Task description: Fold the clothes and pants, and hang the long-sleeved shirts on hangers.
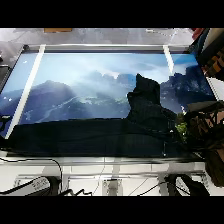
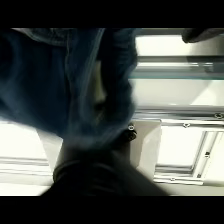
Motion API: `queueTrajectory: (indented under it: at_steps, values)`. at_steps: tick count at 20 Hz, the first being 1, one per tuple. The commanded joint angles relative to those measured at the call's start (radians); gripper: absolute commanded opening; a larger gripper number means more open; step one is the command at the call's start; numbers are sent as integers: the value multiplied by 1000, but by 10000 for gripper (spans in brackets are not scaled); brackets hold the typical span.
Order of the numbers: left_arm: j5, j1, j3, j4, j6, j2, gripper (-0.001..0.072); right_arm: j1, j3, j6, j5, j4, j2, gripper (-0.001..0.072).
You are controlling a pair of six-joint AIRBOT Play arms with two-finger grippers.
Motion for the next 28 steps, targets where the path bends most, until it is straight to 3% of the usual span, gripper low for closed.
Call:
queueTrajectory:
  at_steps: [1,5,8,10,12,17,19,20,23,28]
  values:
    - [28,-3,2,4,-24,-7,443,0,0,2,-76,6,1,590]
    - [96,-83,48,-118,-38,-7,442,0,0,35,-247,50,1,606]
    - [162,-216,124,-331,-37,-7,442,0,1,48,-514,68,1,604]
    - [215,-326,158,-479,-37,-7,443,0,1,119,-720,85,-5,596]
    - [270,-443,175,-588,-37,-7,443,6,9,113,-851,185,-31,564]
    - [358,-705,179,-662,-37,-5,443,164,142,106,-951,286,-269,575]
    - [373,-770,179,-663,-37,1,443,283,246,106,-963,283,-414,688]
    - [373,-795,179,-662,-37,6,443,341,303,106,-993,274,-483,685]
    - [373,-827,179,-662,-37,21,443,475,480,161,-1124,245,-679,672]
    - [373,-824,178,-662,-37,24,443,519,779,269,-1112,195,-979,672]
